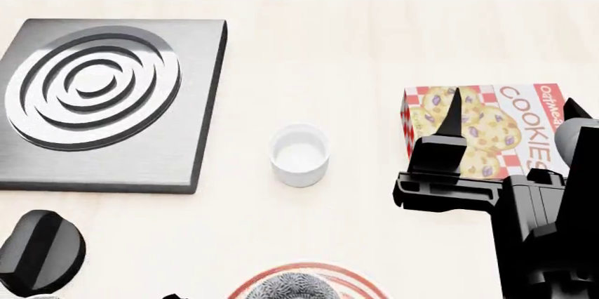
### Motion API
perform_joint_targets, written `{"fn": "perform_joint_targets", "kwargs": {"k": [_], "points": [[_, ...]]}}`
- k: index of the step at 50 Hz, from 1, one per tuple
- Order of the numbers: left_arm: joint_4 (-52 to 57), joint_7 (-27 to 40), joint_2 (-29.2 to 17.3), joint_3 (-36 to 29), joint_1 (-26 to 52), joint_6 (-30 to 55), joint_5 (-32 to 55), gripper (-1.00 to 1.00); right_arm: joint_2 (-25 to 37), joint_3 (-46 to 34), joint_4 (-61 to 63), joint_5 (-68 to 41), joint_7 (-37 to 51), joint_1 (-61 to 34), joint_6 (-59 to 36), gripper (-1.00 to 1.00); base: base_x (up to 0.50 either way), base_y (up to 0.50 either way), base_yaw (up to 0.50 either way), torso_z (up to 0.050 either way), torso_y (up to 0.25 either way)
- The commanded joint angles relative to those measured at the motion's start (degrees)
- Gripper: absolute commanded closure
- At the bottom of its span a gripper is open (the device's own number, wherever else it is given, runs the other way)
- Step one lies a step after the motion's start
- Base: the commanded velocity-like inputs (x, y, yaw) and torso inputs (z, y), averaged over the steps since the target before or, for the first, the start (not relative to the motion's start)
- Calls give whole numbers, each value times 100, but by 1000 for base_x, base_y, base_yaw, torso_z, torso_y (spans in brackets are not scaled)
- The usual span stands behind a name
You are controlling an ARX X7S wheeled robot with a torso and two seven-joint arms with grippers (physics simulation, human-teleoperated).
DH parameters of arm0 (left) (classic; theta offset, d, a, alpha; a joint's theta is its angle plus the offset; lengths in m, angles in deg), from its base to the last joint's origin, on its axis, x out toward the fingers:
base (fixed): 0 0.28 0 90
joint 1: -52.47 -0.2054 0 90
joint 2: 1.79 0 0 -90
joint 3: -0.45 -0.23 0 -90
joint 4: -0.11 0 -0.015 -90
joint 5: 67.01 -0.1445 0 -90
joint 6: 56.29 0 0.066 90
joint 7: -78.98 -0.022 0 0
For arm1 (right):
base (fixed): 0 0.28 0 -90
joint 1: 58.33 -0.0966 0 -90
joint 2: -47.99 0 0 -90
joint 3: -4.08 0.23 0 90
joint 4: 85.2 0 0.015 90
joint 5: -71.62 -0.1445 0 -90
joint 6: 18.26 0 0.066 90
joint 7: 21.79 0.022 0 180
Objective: Pick the akita bowl on the stove and place it on the plate.
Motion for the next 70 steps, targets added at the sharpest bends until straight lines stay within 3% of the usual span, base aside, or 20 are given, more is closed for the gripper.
{"fn": "perform_joint_targets", "kwargs": {"k": [1,56,57,70], "points": [[-36,89,26,18,-100,-12,-99,100,19,-13,-10,-29,26,4,23,-100,0,0,0,0,0],[-266,254,160,-133,-327,215,-379,100,116,-80,-50,-153,147,21,135,-100,0,0,0,0,0],[-268,294,175,-147,-332,250,-432,-100,118,-80,-51,-158,148,21,134,-100,0,0,0,0,0],[-191,302,158,-150,-346,279,-443,-100,140,-97,-60,-185,172,26,165,-100,0,0,0,0,0]]}}
